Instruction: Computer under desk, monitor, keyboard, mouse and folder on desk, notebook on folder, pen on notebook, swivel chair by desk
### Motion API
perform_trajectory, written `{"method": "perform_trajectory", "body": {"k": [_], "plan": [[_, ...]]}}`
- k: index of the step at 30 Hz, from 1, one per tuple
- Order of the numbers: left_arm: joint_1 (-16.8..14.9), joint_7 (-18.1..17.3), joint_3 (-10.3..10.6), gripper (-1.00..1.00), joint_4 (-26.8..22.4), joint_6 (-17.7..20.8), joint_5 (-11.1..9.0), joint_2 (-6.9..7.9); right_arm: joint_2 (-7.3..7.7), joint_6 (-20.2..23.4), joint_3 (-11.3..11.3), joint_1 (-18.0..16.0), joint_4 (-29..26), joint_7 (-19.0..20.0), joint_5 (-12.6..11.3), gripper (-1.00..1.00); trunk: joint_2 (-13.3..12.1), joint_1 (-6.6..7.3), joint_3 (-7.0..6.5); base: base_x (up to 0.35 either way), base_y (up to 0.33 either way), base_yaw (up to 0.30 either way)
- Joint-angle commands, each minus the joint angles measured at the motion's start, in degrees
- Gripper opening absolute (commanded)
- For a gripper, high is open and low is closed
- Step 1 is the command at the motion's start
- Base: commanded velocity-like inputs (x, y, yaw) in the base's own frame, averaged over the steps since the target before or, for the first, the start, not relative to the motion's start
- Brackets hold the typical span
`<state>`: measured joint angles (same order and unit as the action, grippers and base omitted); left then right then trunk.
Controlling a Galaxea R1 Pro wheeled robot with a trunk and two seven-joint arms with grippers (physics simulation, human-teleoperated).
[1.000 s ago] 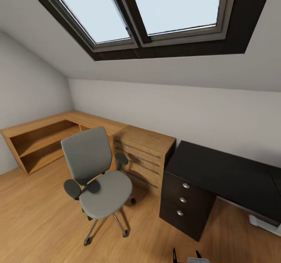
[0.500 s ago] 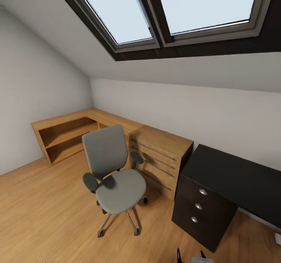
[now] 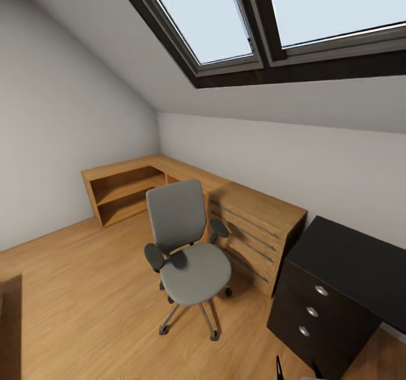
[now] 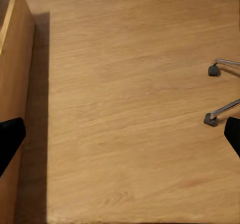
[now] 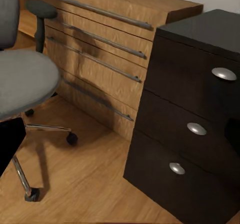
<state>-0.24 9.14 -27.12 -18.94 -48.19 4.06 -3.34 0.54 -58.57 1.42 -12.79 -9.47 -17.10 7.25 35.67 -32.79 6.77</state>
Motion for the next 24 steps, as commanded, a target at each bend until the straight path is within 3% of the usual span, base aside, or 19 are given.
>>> {"method": "perform_trajectory", "body": {"k": [1, 2, 3, 5, 11, 15, 24], "plan": [[-0.03, 0.86, -0.26, 1.00, 0.70, -0.33, 0.48, -0.01, 1.05, -0.72, 0.07, -0.04, 2.27, -0.58, 0.46, 1.00, 0.08, -0.02, 0.09, 0.000, 0.000, 0.288], [-0.03, 0.98, -0.24, 1.00, 1.17, -0.36, 0.52, 0.11, 1.33, -0.90, 0.03, -0.04, 3.16, -0.57, 0.37, 1.00, 0.08, -0.02, 0.09, 0.000, 0.000, 0.288], [-0.03, 0.67, -0.01, 1.00, 9.77, -0.73, 0.82, 1.41, 1.11, -1.43, 0.10, -0.04, 6.27, -0.57, -0.11, 1.00, 0.08, -0.02, 0.09, 0.000, 0.000, 0.288], [-0.03, 0.57, 0.16, 1.00, 12.35, -1.63, 0.97, 1.69, 0.07, -1.43, 0.11, -0.02, 7.44, -0.62, 0.04, 1.00, 0.08, -0.02, 0.09, 0.000, 0.000, 0.288], [-0.01, 0.52, 0.37, 1.00, 14.11, -6.44, 0.94, 2.03, -1.13, -1.43, 0.36, 0.10, 8.41, -0.58, 0.38, 1.00, 0.08, -0.02, 0.09, 0.000, 0.000, 0.288], [0.05, 0.53, 0.36, 1.00, 14.43, -11.81, 0.95, 2.00, -1.73, -1.43, 0.41, 0.13, 8.93, -0.59, 0.46, 1.00, 0.08, -0.02, 0.09, 0.000, 0.000, 0.288], [0.06, 0.50, 0.43, 1.00, 14.54, -11.81, 1.03, 1.88, -1.11, -1.43, 0.34, 1.34, 9.02, -0.65, 0.43, 1.00, 0.08, -0.02, 0.09, 0.000, 0.000, 0.288]]}}
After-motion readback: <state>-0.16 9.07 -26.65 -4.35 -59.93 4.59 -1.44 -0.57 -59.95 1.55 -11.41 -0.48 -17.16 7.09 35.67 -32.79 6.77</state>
